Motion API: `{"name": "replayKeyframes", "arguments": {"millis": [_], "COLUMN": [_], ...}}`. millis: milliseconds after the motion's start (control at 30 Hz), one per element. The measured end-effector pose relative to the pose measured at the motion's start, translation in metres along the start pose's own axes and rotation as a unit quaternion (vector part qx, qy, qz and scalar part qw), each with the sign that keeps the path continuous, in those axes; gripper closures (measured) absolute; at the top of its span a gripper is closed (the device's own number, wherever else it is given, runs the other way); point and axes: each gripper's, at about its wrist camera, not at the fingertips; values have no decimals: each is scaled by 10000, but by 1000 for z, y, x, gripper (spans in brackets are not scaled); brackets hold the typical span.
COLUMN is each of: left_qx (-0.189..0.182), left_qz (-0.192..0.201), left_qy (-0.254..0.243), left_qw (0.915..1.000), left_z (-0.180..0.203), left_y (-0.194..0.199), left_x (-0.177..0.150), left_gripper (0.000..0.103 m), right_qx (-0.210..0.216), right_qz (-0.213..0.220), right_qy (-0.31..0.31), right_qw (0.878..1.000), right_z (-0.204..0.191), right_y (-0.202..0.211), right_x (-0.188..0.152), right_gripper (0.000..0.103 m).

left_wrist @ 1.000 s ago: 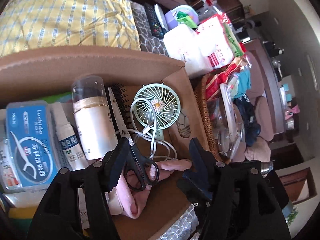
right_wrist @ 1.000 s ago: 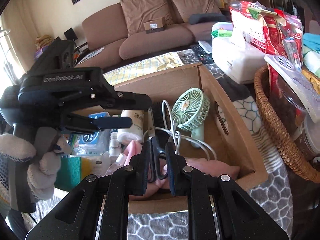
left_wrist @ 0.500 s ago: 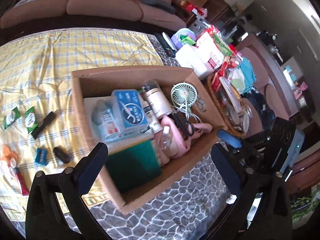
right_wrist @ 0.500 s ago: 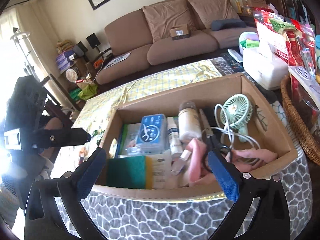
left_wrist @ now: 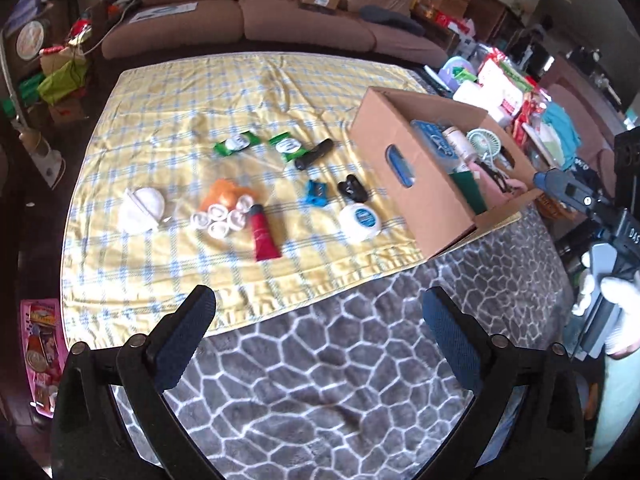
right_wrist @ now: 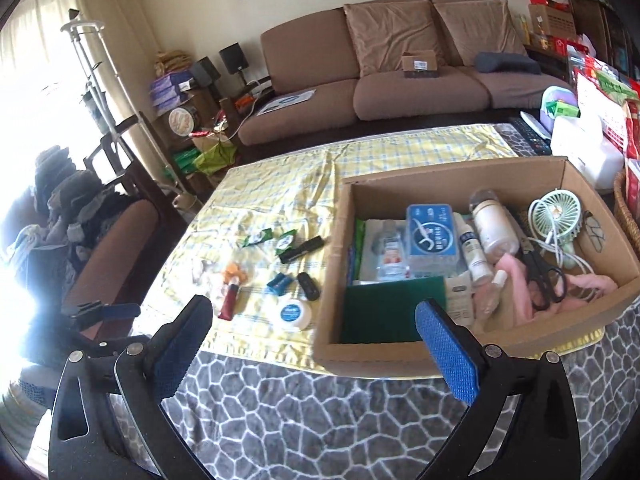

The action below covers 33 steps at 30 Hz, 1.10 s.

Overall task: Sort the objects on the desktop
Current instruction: 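Grasp the red tube with the left gripper while the right gripper moves toward the table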

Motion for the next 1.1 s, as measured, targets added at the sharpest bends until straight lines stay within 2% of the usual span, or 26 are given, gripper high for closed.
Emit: {"name": "replayKeyframes", "arguments": {"millis": [200,333,433,533,600,667,733,833,933,1033,1100], "left_qx": [267,279,350,555,574,546,684,957,1088,1127,1187], "left_qz": [-1,41,93,185,163,125,94,36,-11,-115,-83], "left_qy": [225,367,336,168,159,136,-29,-244,-275,-235,-268], "left_qw": [9994,9989,9988,9981,9981,9983,9976,9951,9937,9933,9925], "left_z": [-43,-53,-52,-47,-45,-41,-32,-20,-16,-16,-16], "left_y": [-9,-22,-35,-51,-63,-75,-87,-106,-120,-133,-137], "left_x": [-25,-24,-17,-5,4,14,22,32,39,42,41], "left_gripper": [0,0,5,14,19,19,23,29,31,43,45], "right_qx": [252,457,639,465,330,218,136,64,0,26,14], "right_qz": [-72,-144,-298,-380,-419,-407,-385,-356,-374,-428,-444], "right_qy": [231,217,214,449,533,563,576,598,634,620,614], "right_qw": [9994,9986,9973,9972,9971,9973,9975,9976,9973,9972,9971], "right_z": [-46,-66,-76,-83,-84,-83,-80,-78,-76,-72,-69], "right_y": [-26,-42,-55,-67,-75,-81,-85,-90,-94,-98,-99], "right_x": [-15,-25,-35,-50,-60,-68,-74,-77,-79,-80,-80], "right_gripper": [0,0,2,6,13,29,34,35,35,35,35]}}
Point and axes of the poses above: each gripper's, at about its wrist camera, not at the fingertips, and y roughly against the way its jaws point, z to its right, x to its top, and after that the axes turned 3 degrees about x, right-handed
